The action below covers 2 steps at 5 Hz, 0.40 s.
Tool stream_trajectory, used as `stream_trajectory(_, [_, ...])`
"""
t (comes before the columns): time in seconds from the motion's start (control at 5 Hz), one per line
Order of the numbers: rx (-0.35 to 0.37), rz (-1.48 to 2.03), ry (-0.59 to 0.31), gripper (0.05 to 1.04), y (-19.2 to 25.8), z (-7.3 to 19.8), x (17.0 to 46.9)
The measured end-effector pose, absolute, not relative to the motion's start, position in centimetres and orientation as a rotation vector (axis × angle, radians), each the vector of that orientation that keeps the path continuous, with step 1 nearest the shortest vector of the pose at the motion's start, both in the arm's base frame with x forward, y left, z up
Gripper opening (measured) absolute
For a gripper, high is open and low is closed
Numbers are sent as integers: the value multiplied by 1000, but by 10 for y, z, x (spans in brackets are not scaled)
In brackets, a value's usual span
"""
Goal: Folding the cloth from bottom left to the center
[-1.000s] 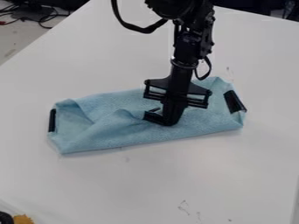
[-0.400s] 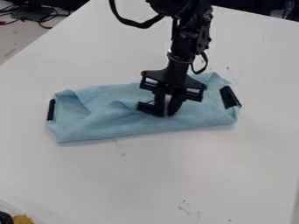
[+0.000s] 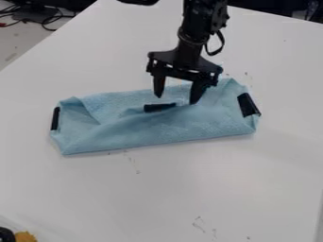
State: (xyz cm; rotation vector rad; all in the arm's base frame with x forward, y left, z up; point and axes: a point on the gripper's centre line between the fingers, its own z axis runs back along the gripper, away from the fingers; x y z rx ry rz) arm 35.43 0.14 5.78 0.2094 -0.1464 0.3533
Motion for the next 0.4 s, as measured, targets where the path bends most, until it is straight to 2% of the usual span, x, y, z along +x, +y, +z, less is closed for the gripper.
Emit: stream_trajectory(0.4, [206, 326, -202, 1000, -16, 86, 352])
